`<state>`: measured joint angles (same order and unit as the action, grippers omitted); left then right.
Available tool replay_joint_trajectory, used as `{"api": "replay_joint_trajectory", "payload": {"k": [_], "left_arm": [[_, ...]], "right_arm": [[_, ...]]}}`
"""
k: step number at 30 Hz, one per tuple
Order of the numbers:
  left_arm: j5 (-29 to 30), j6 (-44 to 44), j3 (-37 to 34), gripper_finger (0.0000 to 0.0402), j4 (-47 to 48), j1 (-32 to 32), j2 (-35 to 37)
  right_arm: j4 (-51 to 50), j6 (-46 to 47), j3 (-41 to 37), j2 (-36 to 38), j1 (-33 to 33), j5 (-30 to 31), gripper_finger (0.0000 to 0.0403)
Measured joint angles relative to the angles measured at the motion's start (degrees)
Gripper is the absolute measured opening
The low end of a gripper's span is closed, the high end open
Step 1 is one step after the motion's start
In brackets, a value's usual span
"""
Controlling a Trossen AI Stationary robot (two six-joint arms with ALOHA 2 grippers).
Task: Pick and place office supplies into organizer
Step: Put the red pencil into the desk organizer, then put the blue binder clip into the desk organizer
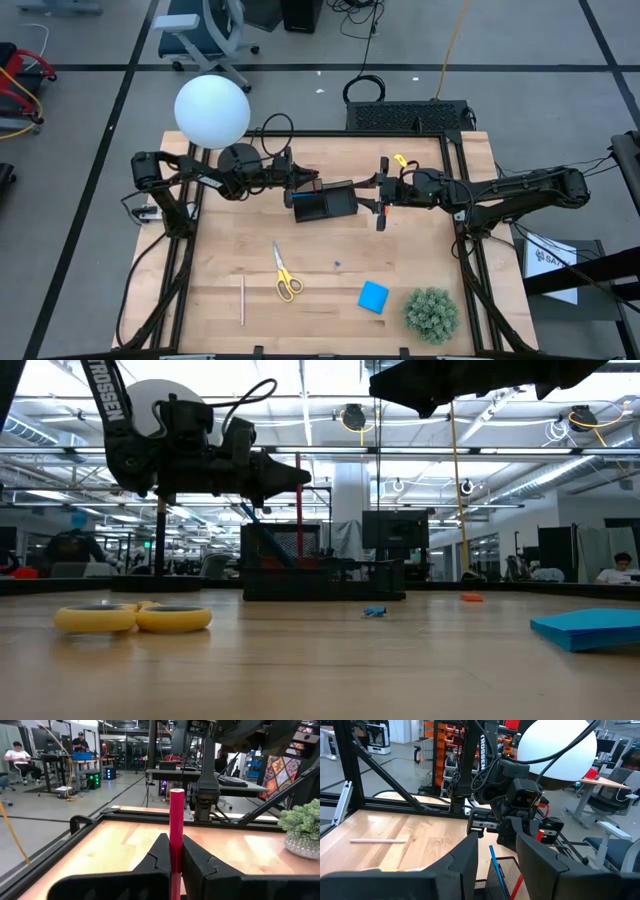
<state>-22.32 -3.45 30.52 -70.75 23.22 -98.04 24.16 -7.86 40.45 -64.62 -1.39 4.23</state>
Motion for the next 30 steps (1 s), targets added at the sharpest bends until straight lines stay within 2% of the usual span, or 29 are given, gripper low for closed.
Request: {"api": "replay_joint_trajectory", "payload": {"k": [14,25,30], "left_arm": [[0.3,-0.16,0.0,0.0046,0.14,0.0,0.0],[1.67,-1.71,0.02,0.0117,0.14,0.0,0.0],[1.79,-2.1,0.02,0.0131,0.09,-0.04,0.02]], "right_arm": [[-0.02,-0.07,0.0,0.0,-0.01,0.0,0.0121],[-0.09,0.33,0.0,0.0,0.0,0.0,0.0122],[-0.09,0.32,0.0,0.0,-0.01,0.0,0.0123]]}}
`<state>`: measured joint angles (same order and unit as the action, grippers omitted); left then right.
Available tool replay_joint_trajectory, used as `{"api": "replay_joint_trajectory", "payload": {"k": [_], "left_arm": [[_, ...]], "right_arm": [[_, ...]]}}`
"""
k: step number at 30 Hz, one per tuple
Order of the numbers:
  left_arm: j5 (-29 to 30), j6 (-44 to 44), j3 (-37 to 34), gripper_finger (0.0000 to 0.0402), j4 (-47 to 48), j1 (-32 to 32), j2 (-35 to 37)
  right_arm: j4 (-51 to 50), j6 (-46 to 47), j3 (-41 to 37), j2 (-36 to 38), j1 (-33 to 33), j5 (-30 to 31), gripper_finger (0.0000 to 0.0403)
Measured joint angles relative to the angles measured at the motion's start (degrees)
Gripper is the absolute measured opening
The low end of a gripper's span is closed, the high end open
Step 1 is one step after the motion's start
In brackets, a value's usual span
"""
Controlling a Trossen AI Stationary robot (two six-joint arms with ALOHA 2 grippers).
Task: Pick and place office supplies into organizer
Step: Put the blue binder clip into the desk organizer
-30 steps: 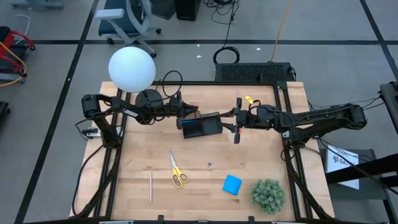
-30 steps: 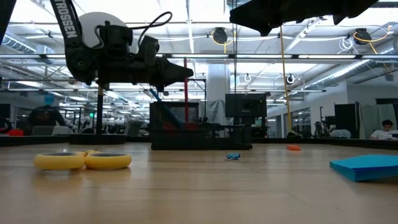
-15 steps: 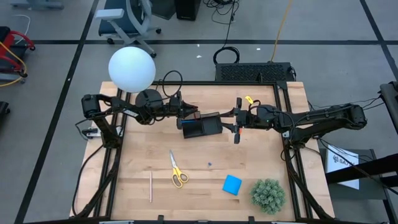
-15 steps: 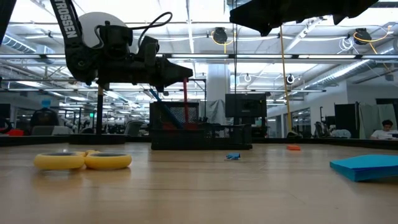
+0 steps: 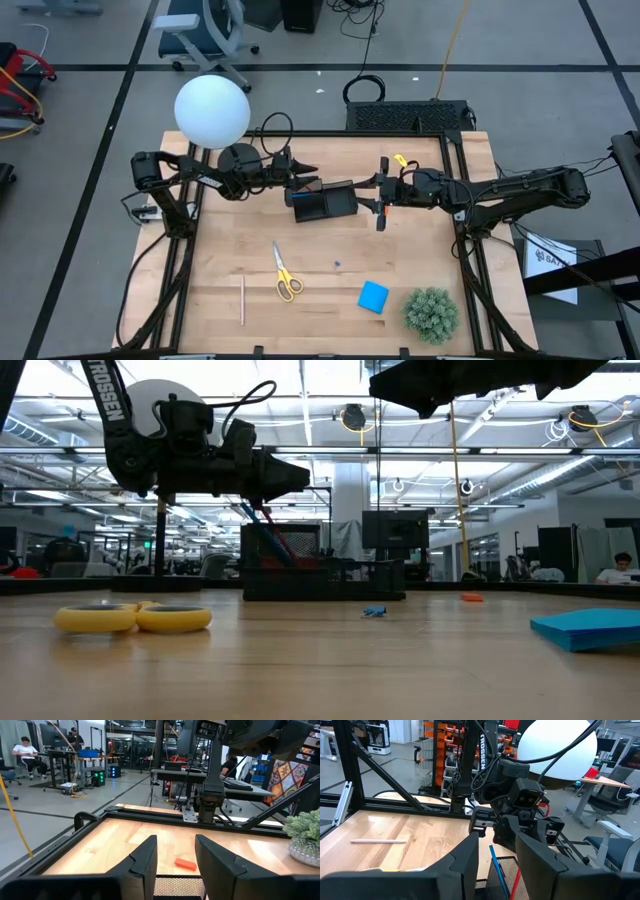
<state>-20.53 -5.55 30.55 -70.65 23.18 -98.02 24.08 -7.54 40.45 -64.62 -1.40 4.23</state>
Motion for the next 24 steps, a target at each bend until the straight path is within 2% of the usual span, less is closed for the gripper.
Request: {"api": "replay_joint_trajectory", "payload": {"k": [6,10,15,24], "left_arm": [[0.07,-0.21,0.0,0.013,-0.02,-0.05,0.02],[0.02,-0.71,0.0,0.0113,-0.09,-0.08,0.68],[0.02,-0.9,0.02,0.0095,-0.2,-0.86,3.78],[0.28,-0.86,0.04,0.0092,1.55,-2.75,8.96]], "right_arm": [[-0.02,-0.01,0.0,0.0,-0.01,0.0,0.012],[-0.27,-0.05,0.0,0.0,-0.01,0.0,0.0117],[-0.3,-0.09,0.0,0.0,-0.01,0.0,0.0118],[-0.33,-0.19,0.0,0.0,0.0,0.0,0.0115]]}}
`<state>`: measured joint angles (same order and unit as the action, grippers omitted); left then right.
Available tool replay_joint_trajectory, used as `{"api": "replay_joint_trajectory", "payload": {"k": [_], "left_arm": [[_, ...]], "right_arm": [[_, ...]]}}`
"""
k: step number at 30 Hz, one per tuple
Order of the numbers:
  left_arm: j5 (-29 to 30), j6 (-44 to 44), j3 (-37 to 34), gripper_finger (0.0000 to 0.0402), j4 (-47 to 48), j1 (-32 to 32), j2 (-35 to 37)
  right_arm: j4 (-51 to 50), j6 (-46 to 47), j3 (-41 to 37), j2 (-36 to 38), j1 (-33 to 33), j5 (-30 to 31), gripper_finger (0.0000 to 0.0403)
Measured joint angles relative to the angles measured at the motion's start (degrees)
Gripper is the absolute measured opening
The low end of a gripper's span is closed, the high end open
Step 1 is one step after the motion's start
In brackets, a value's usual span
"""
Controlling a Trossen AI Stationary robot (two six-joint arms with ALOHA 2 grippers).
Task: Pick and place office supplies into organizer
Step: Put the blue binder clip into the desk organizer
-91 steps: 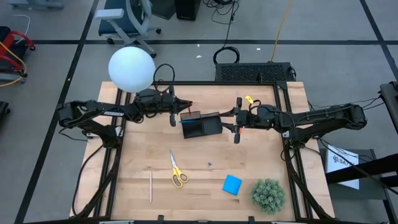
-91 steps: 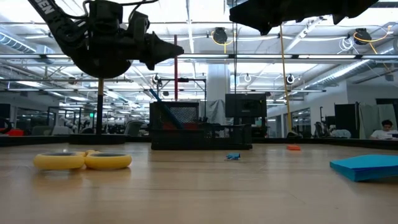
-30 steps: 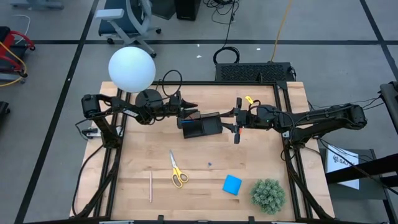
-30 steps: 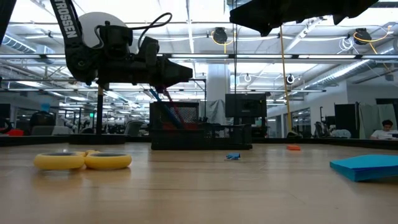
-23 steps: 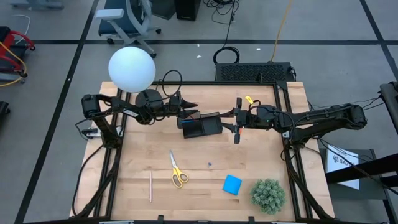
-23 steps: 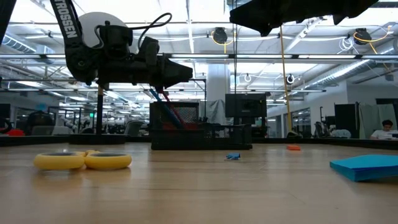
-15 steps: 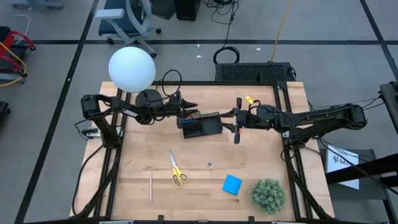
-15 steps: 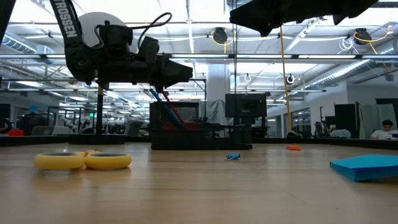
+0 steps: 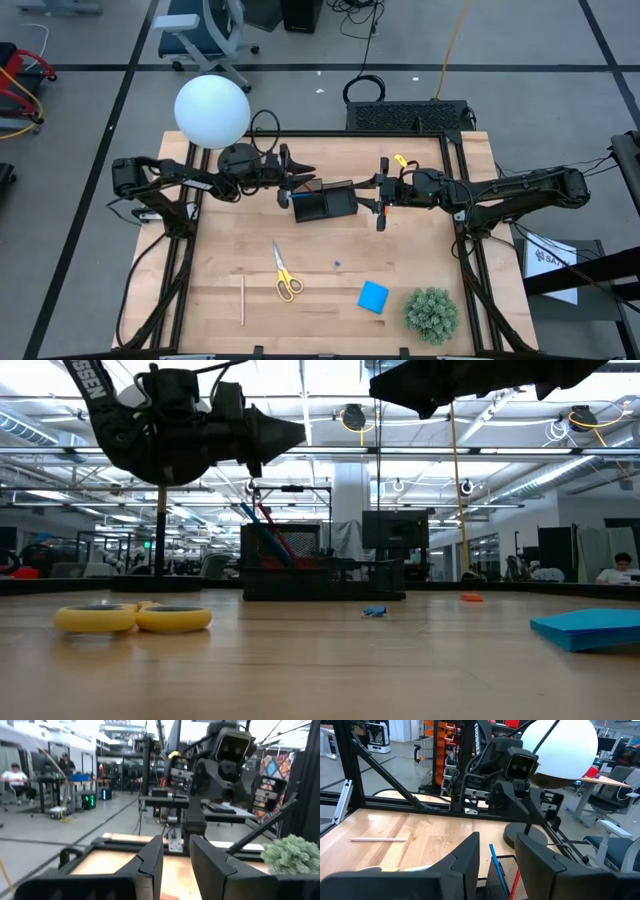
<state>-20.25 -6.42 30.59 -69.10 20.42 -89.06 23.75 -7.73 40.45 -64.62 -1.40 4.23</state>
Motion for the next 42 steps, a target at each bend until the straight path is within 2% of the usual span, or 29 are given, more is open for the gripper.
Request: {"api": "replay_joint_trajectory", "payload": {"k": [6,13,17,21,24,29,35,39,42], "left_arm": [[2.52,0.02,0.0,0.0088,2.36,-1.59,1.07],[2.29,0.72,0.0,0.0007,2.1,-3.84,1.07],[2.06,0.44,0.0,0.0013,2.08,-4.92,1.07],[-0.25,-0.17,0.0,0.0014,1.78,-5.72,1.07],[-0.82,-0.47,0.0,0.0014,1.73,-6.69,1.07],[-0.94,-0.38,0.0,0.0014,1.75,-8.34,1.07],[-1.23,-1.61,-0.04,0.0014,1.85,-10.35,1.89],[-4.82,-1.19,-0.04,0.0014,2.05,-11.69,4.58],[-5.36,-0.55,-0.04,0.0014,2.21,-12.87,7.71]], "right_arm": [[0.0,0.0,0.0,0.0,-0.01,0.0,0.0116],[0.0,0.07,0.0,-0.02,0.01,0.0,0.0116],[0.0,0.17,0.0,-0.02,0.01,-0.06,0.0115],[0.31,-0.07,0.0,-0.02,-0.01,-3.76,0.0102],[1.62,0.72,0.0,-0.02,-0.01,-5.96,0.0074],[1.97,1.49,0.02,-0.02,-0.01,-5.99,0.0007],[1.77,2.73,0.02,-0.02,-0.01,-6.01,0.0002],[1.75,3.19,0.02,-0.02,-0.01,-6.03,0.0001],[1.75,3.41,0.02,-0.02,-0.01,-6.25,0.0001]]}}
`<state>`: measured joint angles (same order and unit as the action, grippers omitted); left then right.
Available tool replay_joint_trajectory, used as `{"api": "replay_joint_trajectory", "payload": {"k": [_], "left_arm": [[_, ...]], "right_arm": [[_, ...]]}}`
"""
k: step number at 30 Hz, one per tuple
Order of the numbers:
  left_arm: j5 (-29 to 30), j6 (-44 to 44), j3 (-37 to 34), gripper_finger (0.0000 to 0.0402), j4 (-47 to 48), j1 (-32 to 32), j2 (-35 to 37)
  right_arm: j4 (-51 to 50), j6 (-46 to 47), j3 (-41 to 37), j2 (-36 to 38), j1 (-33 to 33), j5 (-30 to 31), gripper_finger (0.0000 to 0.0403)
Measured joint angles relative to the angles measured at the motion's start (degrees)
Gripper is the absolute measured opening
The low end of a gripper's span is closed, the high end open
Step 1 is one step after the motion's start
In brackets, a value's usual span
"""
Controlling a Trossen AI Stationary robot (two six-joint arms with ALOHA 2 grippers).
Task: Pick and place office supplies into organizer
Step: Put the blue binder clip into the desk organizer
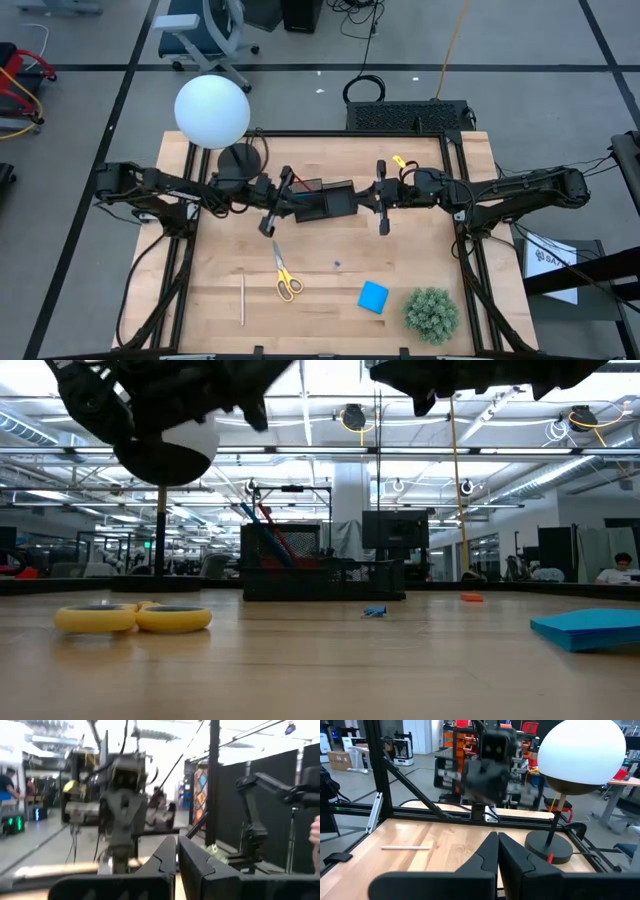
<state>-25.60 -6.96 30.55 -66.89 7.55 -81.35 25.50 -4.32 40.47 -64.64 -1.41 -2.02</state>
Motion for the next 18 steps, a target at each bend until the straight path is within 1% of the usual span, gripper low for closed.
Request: {"api": "replay_joint_trajectory", "payload": {"k": [4,11,14,18], "left_arm": [[0.66,2.72,0.0,0.0006,5.19,-1.58,4.19],[4.59,8.67,0.0,0.0001,17.17,-4.72,9.34],[4.71,13.99,0.0,0.0001,22.09,-6.49,10.65],[4.99,22.78,-0.02,0.0,27.53,-9.0,11.09]], "right_arm": [[0.13,0.25,0.0,0.0,0.02,-2.8,0.0001],[0.44,0.65,0.0,0.0,0.02,-3.39,0.0001],[0.42,-0.92,0.0,0.0,0.02,-7.94,0.0001],[0.37,-3.87,0.0,0.0,0.02,-16.92,0.0001]]}}
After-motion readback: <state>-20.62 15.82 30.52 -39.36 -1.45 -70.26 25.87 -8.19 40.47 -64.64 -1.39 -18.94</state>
